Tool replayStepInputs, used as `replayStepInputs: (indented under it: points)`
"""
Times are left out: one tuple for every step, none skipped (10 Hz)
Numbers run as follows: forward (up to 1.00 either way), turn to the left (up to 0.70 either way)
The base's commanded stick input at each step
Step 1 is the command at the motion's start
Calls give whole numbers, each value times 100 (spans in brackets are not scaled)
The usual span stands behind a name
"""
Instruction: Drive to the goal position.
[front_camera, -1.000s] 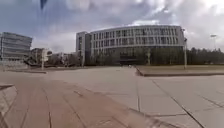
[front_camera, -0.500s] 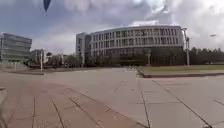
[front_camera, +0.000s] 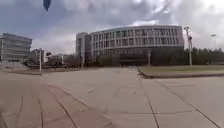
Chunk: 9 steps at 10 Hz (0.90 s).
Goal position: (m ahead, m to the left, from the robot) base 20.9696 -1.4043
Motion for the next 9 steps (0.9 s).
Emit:
replayStepInputs:
  points:
    - [70,0]
    - [70,0]
    - [70,0]
    - [70,0]
    - [70,0]
    - [70,0]
    - [70,0]
    - [70,0]
    - [70,0]
